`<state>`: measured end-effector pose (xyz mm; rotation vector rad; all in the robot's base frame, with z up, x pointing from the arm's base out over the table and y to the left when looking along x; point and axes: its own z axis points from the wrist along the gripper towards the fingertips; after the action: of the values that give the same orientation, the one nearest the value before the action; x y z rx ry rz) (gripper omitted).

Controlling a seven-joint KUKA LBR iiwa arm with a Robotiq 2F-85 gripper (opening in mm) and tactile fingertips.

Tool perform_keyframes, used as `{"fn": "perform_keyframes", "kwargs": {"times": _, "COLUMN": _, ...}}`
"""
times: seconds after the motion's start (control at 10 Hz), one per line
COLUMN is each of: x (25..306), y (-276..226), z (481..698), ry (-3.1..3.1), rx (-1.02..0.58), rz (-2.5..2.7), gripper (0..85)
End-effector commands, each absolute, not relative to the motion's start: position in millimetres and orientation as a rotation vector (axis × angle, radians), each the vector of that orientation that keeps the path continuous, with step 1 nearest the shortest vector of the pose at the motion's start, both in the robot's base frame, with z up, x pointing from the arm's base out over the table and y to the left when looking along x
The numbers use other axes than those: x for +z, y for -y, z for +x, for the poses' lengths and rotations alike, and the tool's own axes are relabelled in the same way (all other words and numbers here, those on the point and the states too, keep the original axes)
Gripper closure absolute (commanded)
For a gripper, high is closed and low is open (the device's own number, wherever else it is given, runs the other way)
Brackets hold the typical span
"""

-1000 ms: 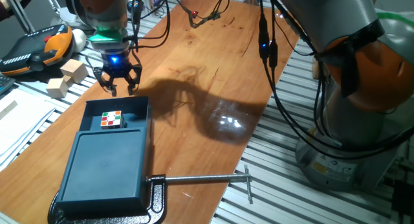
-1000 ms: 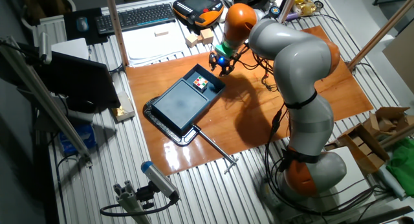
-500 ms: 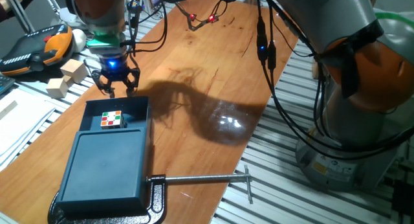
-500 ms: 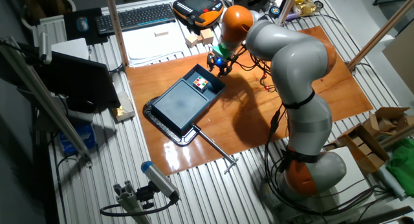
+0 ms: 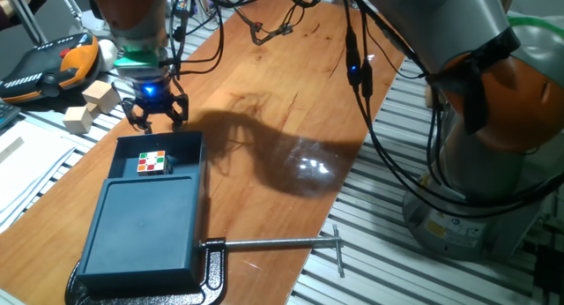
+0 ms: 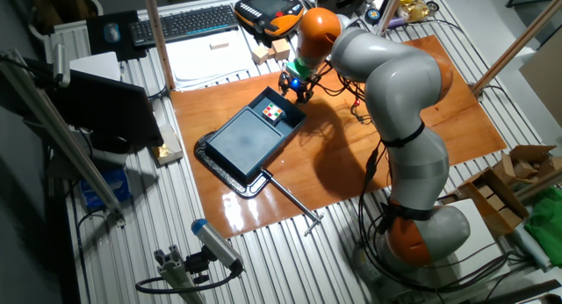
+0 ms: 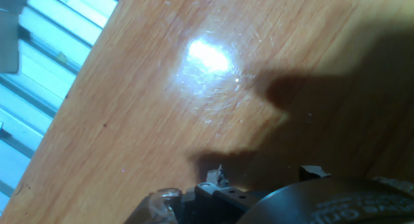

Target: Grasp the handle and close the drawer

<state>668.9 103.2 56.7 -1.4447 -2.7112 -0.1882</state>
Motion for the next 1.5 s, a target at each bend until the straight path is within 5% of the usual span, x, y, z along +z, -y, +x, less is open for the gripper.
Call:
{"fn": "perform_keyframes", "kwargs": {"times": 0.0, "x": 55.9, "y": -103.4, "z": 668.8, "ry": 2.696, "rx": -0.195, "rz": -1.444, "gripper": 24.7}}
{"fn": "perform_keyframes", "kwargs": {"times": 1.4, "x": 48.9, "y": -109.9, "z": 664.3, "ry": 2.629, "rx": -0.206, "rz": -1.437, "gripper": 25.0}}
